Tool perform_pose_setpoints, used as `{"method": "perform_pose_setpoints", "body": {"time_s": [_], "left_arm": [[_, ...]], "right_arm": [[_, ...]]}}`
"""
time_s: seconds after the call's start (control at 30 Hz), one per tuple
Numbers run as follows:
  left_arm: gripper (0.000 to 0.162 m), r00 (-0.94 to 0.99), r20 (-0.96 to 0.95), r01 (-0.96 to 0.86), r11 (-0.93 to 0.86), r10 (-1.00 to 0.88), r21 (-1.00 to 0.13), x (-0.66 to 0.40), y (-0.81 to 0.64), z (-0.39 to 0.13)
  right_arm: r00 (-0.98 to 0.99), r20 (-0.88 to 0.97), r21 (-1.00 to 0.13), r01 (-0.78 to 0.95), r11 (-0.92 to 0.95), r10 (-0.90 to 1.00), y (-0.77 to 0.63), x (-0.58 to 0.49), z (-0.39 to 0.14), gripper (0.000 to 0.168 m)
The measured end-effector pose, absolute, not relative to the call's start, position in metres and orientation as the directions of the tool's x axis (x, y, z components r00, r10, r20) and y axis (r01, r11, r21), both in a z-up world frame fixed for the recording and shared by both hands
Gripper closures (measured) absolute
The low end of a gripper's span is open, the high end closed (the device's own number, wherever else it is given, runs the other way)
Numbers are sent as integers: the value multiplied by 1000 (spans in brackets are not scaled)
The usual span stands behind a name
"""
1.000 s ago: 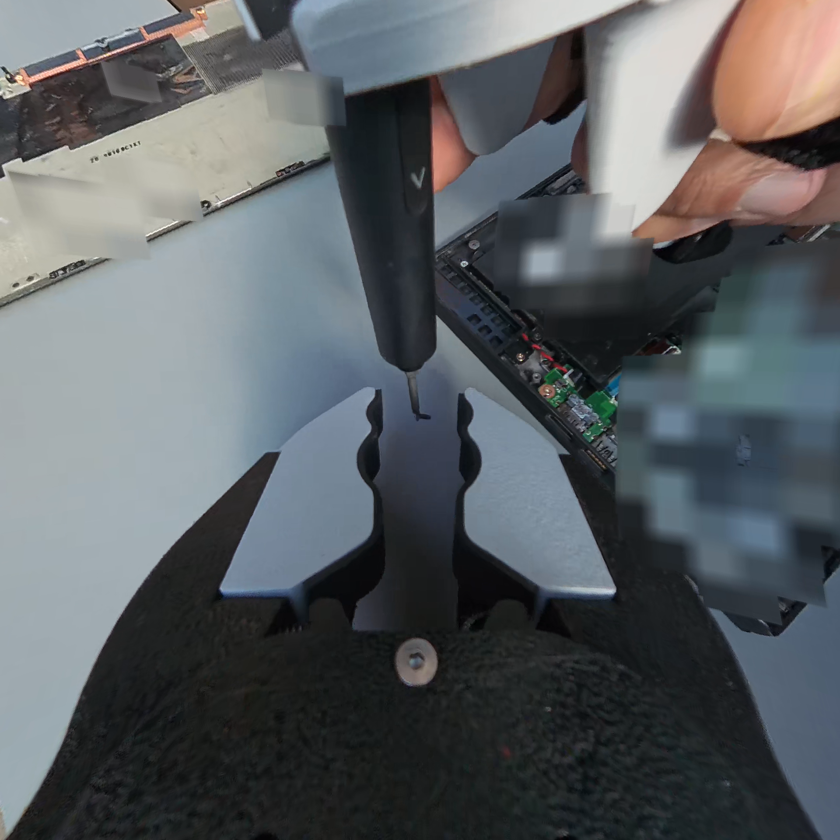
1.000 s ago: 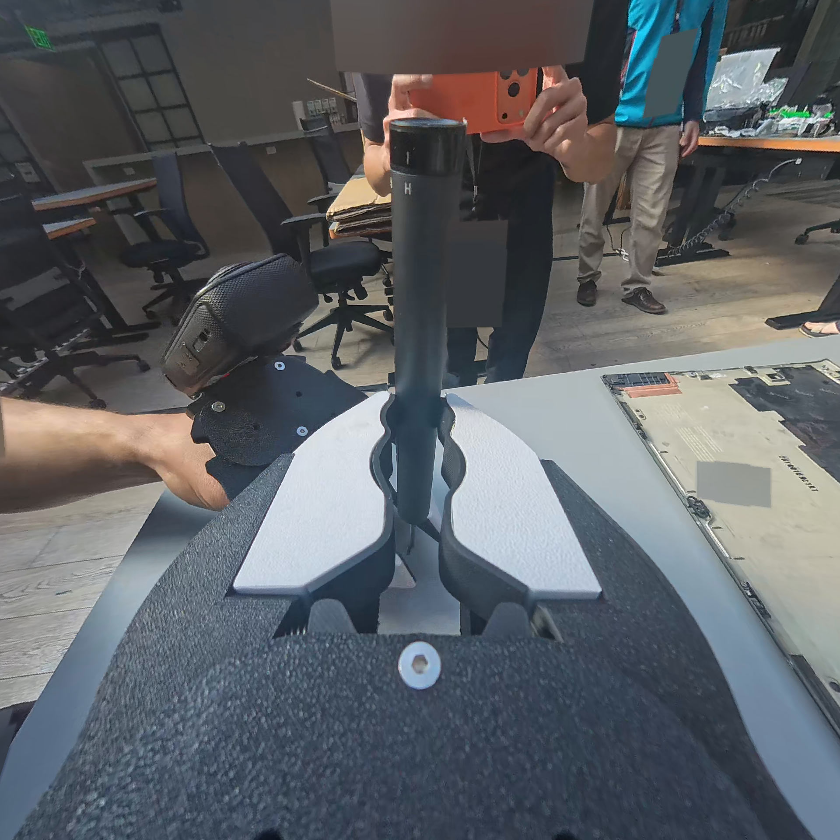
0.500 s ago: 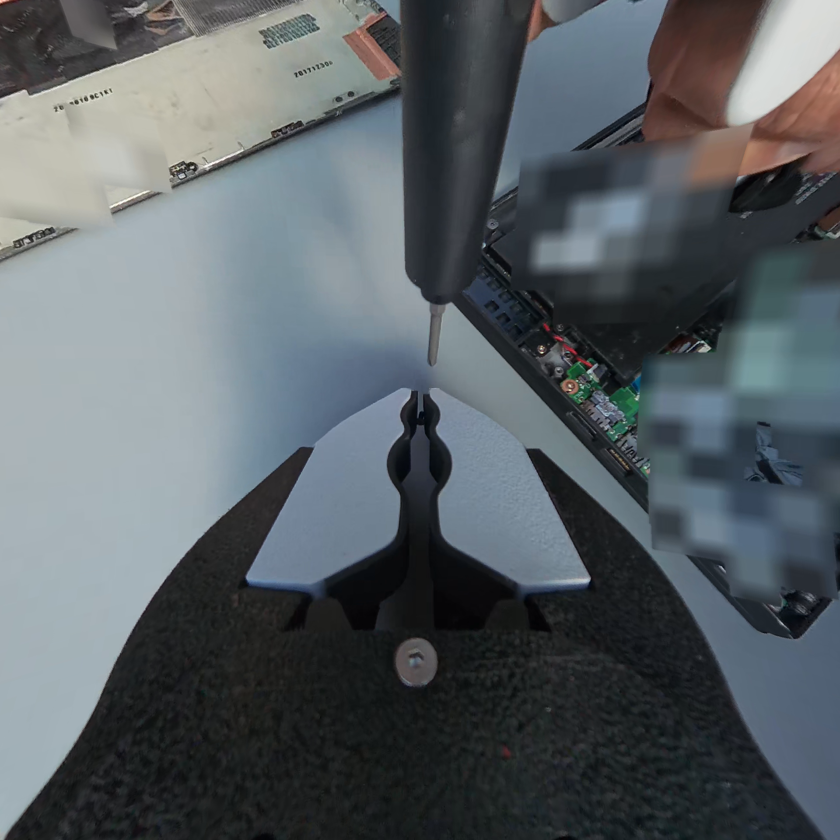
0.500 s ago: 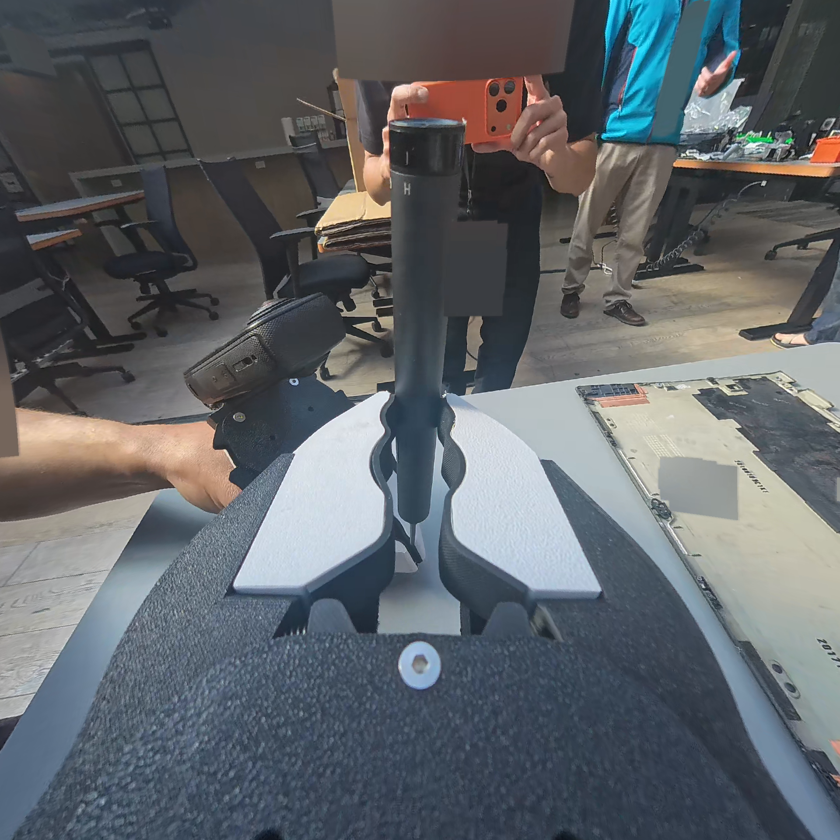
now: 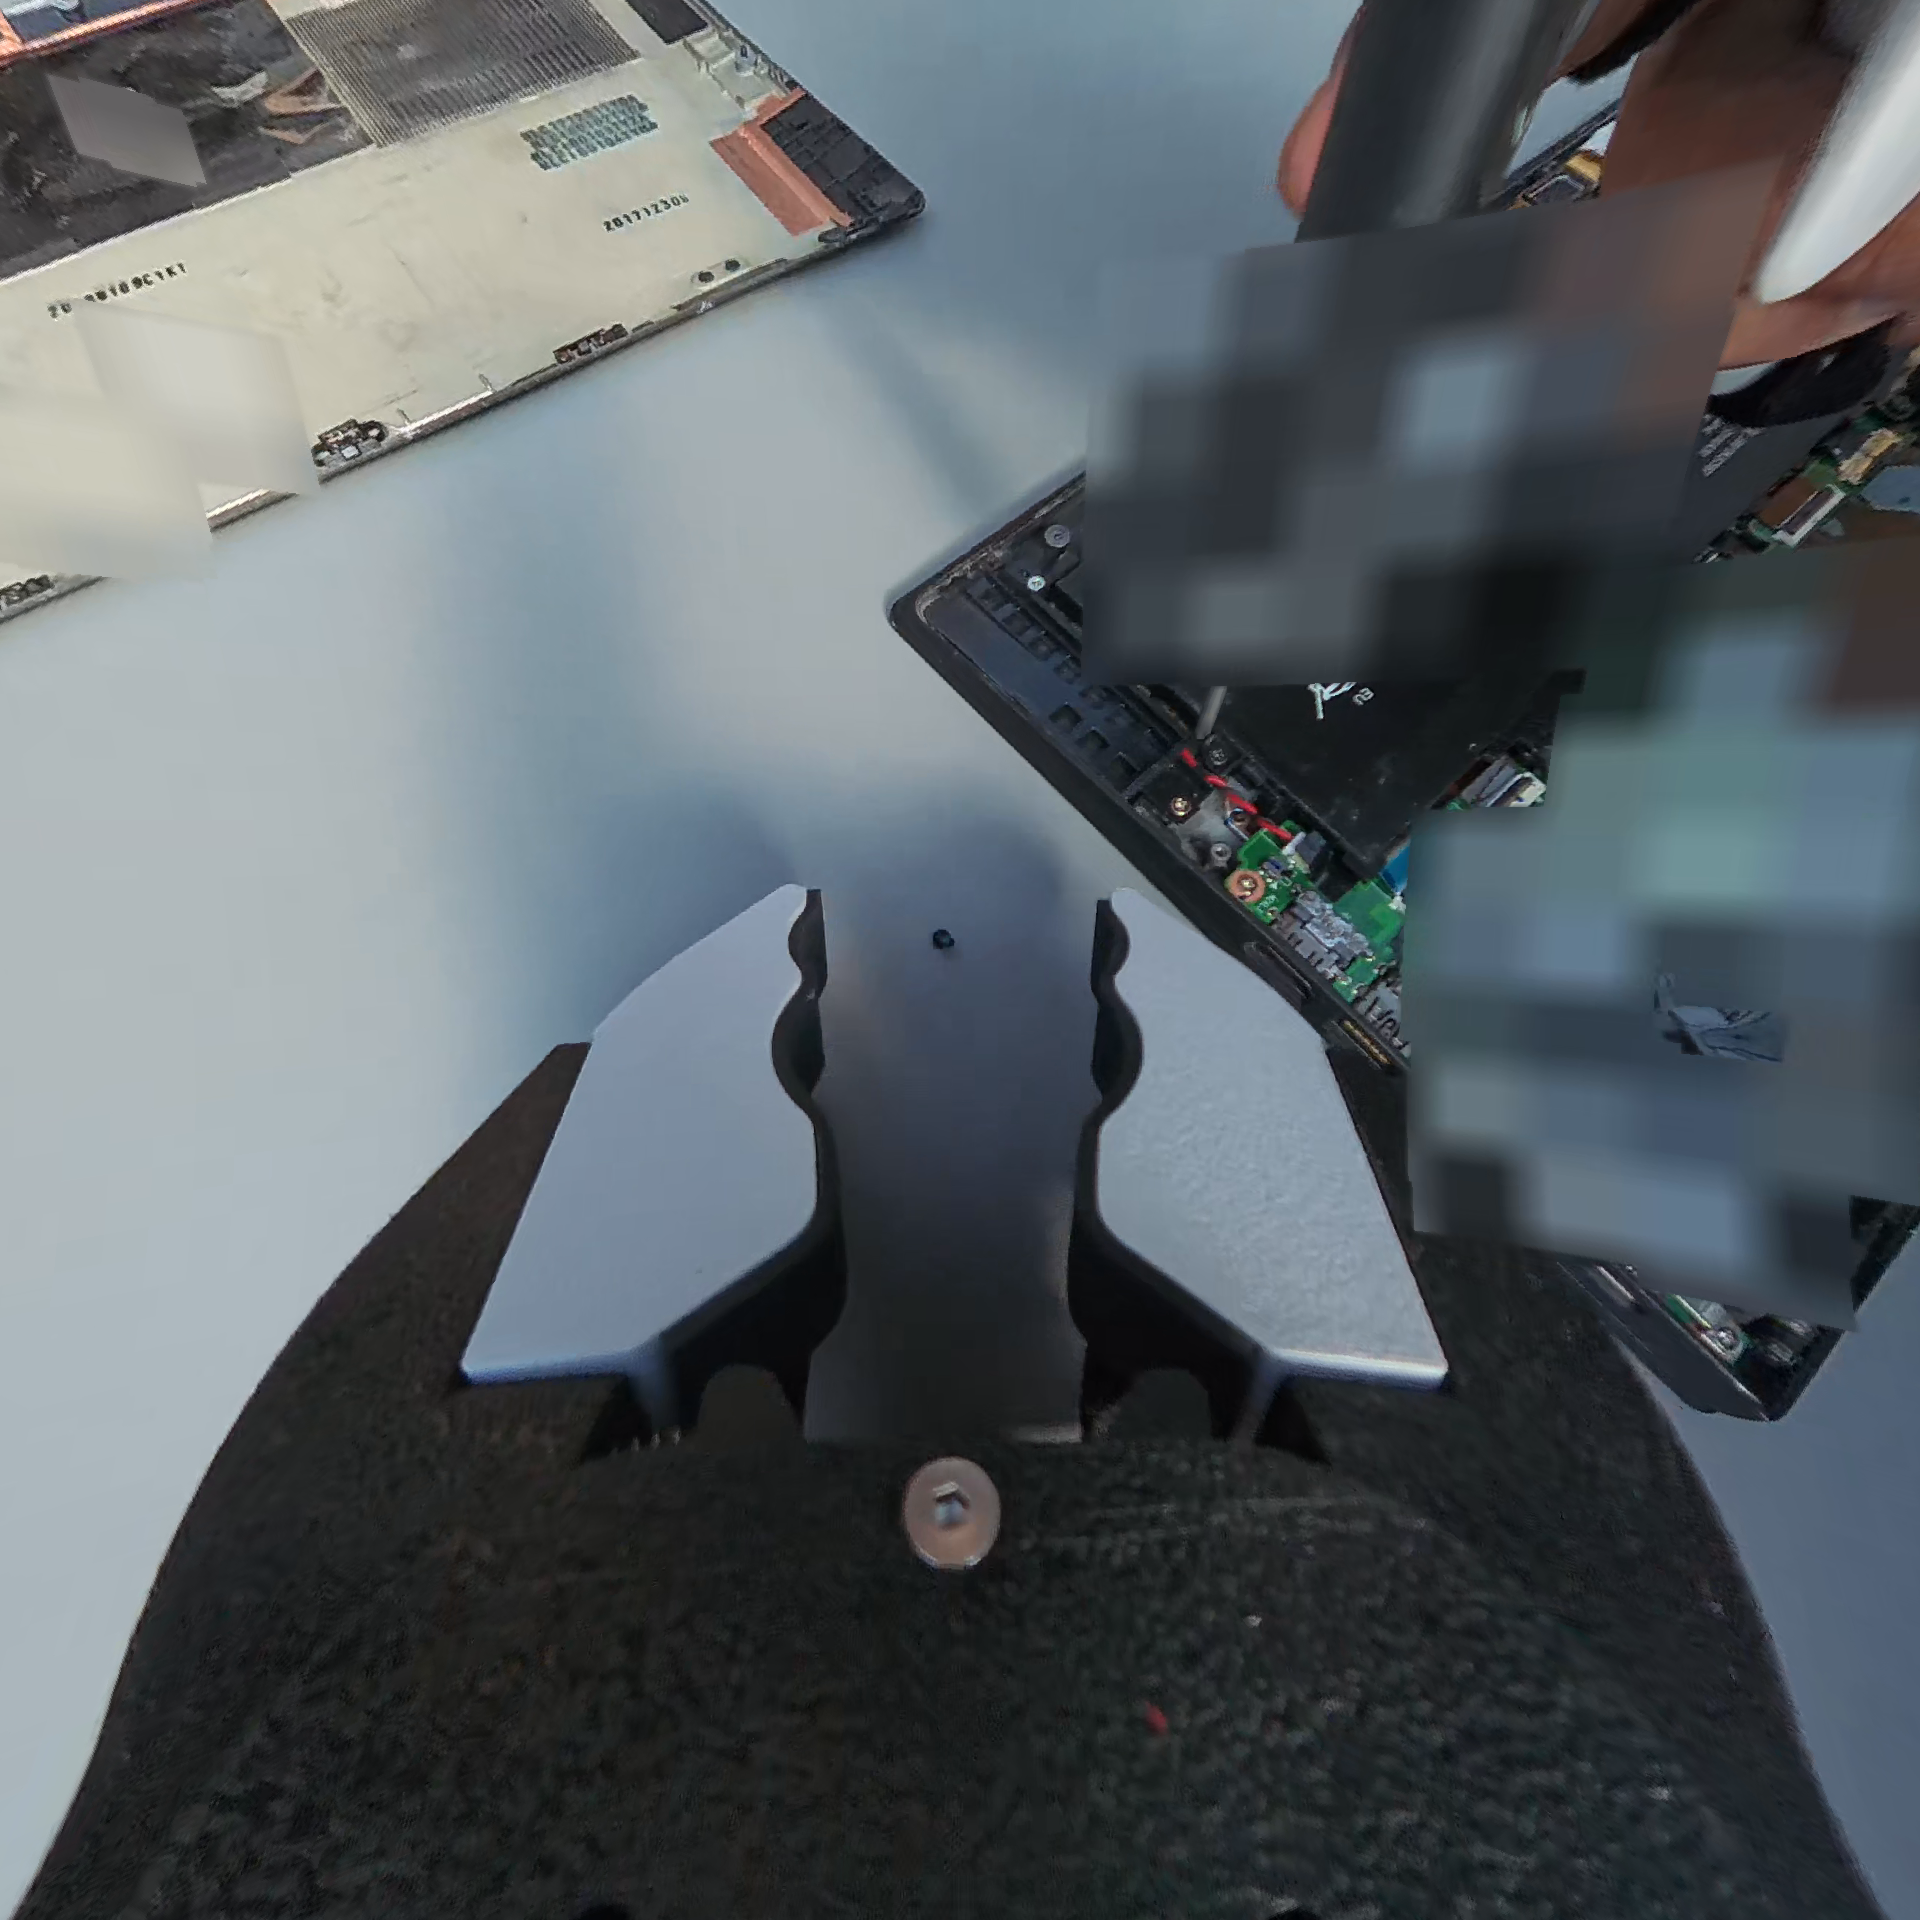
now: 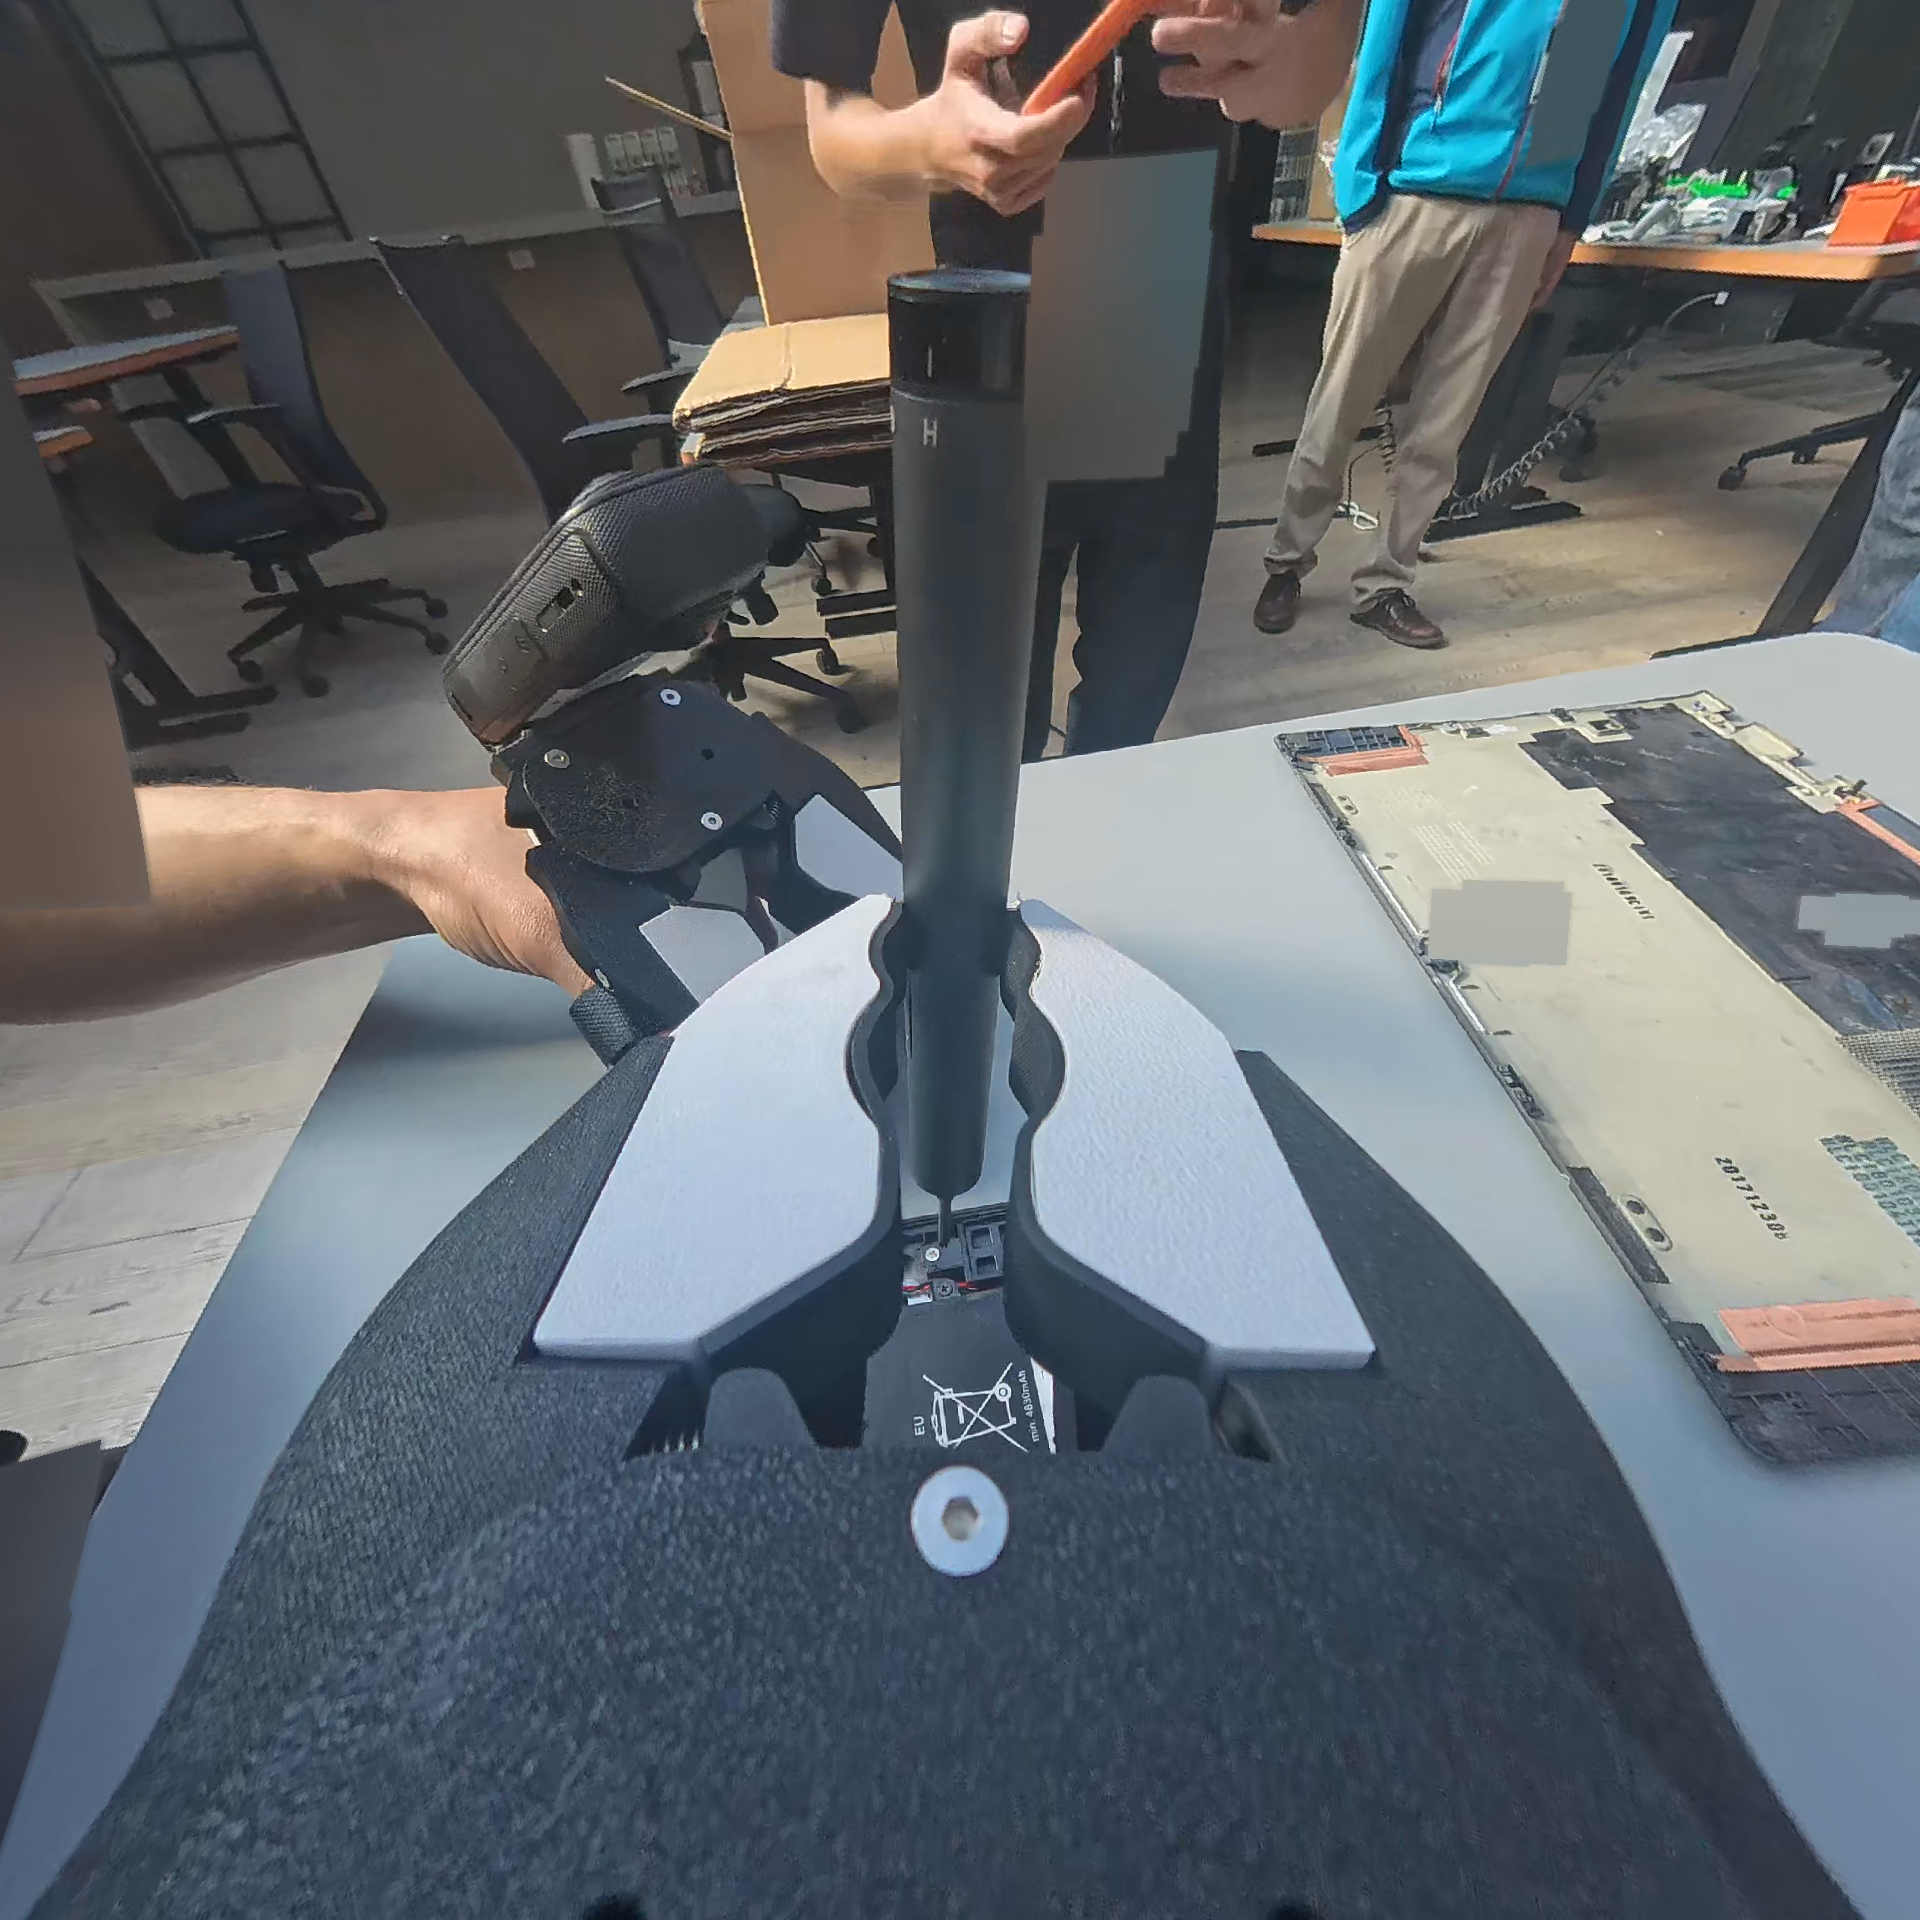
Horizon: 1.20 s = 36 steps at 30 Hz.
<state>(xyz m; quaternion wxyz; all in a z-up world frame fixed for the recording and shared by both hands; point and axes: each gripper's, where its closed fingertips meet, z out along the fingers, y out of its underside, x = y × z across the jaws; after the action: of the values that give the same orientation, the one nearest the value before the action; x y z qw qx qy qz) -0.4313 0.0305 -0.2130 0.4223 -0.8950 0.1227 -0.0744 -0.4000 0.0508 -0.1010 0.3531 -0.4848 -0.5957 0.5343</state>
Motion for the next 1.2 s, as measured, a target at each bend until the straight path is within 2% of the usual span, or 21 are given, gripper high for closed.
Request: {"method": "perform_pose_setpoints", "body": {"time_s": [0.1,0.23,0.33,0.87,1.2], "left_arm": [[113,956,-1,-183,-595,-292,-783,-432,21,-208],[129,962,-1,-159,-559,-272,-814,-431,4,-195],[134,970,-11,-151,-565,-243,-811,-432,-8,-194],[138,982,10,-106,-586,-191,-803,-435,-31,-198],[139,983,9,-101,-582,-184,-807,-437,-32,-196]], "right_arm": [[-284,-86,-978,207,-26,955,48,-394,-104,152],[-280,-73,-978,209,-14,957,47,-392,-107,152],[-276,-73,-981,195,-18,959,49,-393,-107,152],[-272,-51,-985,172,-3,961,47,-395,-111,151],[-270,34,-982,170,83,962,42,-393,-112,151]]}}
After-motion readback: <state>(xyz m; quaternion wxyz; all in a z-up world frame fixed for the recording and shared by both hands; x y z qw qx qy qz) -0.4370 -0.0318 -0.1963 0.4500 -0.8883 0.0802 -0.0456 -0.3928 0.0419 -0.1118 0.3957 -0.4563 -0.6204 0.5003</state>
